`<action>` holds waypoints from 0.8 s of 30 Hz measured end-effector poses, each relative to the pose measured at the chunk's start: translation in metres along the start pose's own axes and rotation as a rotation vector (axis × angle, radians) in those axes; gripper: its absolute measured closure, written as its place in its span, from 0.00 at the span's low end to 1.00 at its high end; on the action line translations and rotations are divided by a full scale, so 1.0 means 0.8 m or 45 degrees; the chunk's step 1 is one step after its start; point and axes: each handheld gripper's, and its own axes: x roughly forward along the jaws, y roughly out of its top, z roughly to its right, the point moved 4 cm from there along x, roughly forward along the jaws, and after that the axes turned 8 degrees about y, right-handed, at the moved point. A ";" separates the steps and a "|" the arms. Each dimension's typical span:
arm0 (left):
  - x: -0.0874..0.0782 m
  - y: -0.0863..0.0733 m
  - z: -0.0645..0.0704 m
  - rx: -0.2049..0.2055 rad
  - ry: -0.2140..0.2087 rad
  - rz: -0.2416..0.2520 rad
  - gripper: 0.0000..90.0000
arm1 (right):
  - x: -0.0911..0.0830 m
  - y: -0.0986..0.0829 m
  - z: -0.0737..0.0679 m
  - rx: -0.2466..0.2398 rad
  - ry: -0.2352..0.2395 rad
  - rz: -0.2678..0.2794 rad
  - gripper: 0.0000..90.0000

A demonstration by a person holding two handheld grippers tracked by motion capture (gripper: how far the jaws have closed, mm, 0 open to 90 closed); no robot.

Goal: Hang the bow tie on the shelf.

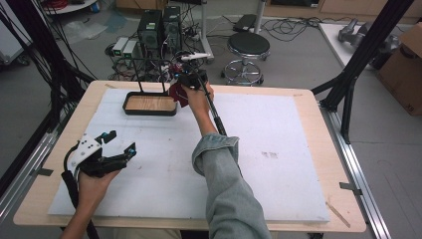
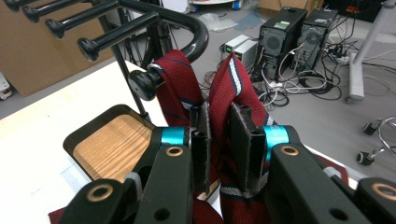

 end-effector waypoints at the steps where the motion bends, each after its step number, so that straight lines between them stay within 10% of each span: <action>1: 0.000 0.000 0.000 -0.002 0.003 0.003 0.21 | 0.000 0.000 0.000 0.003 0.002 0.001 0.86; 24: 0.009 -0.001 0.006 0.003 -0.016 -0.011 0.21 | -0.060 0.006 0.035 0.051 -0.065 0.115 0.62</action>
